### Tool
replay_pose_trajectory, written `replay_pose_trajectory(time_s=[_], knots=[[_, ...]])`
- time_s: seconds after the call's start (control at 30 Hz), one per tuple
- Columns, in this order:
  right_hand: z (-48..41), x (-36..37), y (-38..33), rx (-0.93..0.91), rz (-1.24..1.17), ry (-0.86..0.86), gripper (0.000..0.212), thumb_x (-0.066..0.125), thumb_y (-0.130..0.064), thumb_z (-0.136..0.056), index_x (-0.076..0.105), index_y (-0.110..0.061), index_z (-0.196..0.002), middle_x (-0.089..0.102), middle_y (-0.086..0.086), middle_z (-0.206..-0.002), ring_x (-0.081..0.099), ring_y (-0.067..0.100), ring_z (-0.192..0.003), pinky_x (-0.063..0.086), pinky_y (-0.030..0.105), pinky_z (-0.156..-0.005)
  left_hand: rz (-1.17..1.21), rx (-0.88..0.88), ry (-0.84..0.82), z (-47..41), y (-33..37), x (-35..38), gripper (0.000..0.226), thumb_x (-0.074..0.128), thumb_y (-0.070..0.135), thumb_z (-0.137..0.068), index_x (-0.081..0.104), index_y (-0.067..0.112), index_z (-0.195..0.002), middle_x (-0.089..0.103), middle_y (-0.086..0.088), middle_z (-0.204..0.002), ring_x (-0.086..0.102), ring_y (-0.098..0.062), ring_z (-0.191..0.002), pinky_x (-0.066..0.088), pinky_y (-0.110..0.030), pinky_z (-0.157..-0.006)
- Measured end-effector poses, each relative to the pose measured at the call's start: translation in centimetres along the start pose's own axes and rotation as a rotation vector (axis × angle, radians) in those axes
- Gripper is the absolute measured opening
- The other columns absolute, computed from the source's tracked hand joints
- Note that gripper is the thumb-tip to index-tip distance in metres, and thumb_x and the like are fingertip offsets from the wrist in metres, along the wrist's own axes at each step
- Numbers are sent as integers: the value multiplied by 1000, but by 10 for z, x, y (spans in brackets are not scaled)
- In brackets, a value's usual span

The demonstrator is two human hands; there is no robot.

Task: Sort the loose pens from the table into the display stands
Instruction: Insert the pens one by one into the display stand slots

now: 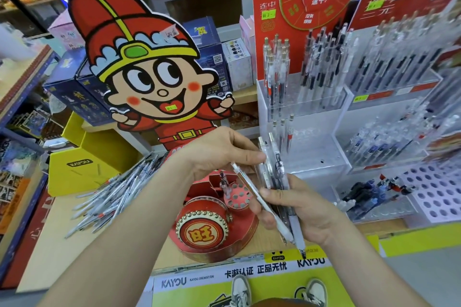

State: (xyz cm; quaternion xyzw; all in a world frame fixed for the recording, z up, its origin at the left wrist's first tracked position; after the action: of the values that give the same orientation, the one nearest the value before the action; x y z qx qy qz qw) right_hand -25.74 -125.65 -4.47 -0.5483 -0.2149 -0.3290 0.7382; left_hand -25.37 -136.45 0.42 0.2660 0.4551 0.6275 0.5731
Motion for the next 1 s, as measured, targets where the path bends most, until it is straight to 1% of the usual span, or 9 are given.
replay_pose_trajectory(time_s=[0.13, 0.23, 0.3, 0.37, 0.43, 0.53, 0.63, 0.8, 1.0], knots=[[3, -7, 1, 7, 21, 35, 14, 65, -8, -79, 76, -13, -85, 66, 19, -72, 57, 21, -50, 45, 26, -46, -67, 87, 258, 5, 15, -31, 6, 68, 13, -86, 74, 10, -87, 72, -5, -74, 67, -15, -69, 54, -21, -65], [15, -25, 0, 5, 13, 95, 17, 66, -7, -79, 75, -10, -93, 63, 19, -69, 56, 21, -48, 45, 25, -45, 72, 254, 556, 17, 28, -67, 13, 58, 10, -93, 71, 12, -91, 73, 1, -78, 68, -13, -74, 56, -24, -72], [28, -38, -5, -13, 38, 148, 19, 70, -6, -80, 70, -5, -98, 62, 20, -68, 54, 22, -49, 45, 25, -45, 144, 351, 668, 22, 36, -78, 14, 57, 8, -94, 71, 10, -93, 72, 2, -76, 68, -12, -74, 56, -24, -73], [41, -55, -16, -62, 62, 242, 20, 69, -5, -80, 69, -1, -100, 61, 19, -68, 53, 22, -48, 46, 26, -44, 80, 412, 692, 20, 47, -71, 12, 60, 7, -92, 72, 11, -93, 73, -2, -79, 69, -18, -77, 57, -26, -74], [54, -76, -29, -126, 29, 344, 36, 66, -9, -76, 65, 6, -109, 61, 19, -68, 54, 21, -48, 47, 26, -43, -24, 448, 670, 13, 58, -51, 12, 65, 7, -89, 72, 16, -90, 73, -4, -81, 70, -20, -79, 58, -26, -75], [70, -100, -47, -219, -10, 449, 66, 75, -18, -66, 55, 11, -122, 62, 18, -71, 55, 21, -50, 46, 26, -43, -131, 496, 689, 0, 72, -25, 12, 70, 9, -85, 72, 20, -86, 72, 7, -78, 69, -12, -75, 57, -26, -74], [80, -112, -56, -263, -31, 491, 76, 91, -23, -53, 59, 5, -116, 62, 17, -72, 55, 21, -51, 47, 27, -44, -296, 552, 731, -10, 83, -8, 6, 72, 13, -84, 75, 16, -88, 69, 12, -77, 65, -6, -75, 55, -28, -77], [89, -119, -58, -281, -61, 515, 46, 62, -10, -77, 55, 8, -119, 61, 16, -71, 54, 19, -49, 46, 26, -45, -589, 659, 726, -23, 92, 18, 11, 72, 18, -83, 75, 8, -88, 72, -4, -82, 65, -21, -77, 54, -39, -74], [89, -121, -58, -270, -59, 527, 28, 61, -8, -77, 61, 0, -105, 61, 17, -71, 55, 20, -49, 46, 25, -44, -864, 601, 651, -44, 84, 30, 19, 64, 30, -91, 73, 13, -89, 68, -6, -83, 61, -25, -81, 50, -40, -72]])
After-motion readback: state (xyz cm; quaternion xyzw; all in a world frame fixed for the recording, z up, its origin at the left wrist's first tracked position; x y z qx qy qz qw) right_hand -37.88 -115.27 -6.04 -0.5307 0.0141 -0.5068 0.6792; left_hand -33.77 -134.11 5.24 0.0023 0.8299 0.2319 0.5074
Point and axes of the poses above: each hand's wrist, its own z-axis away from the middle knuckle, its own x-axis out of the palm, y = z × x, the point moved 9 cm from there along -z, towards the middle knuckle
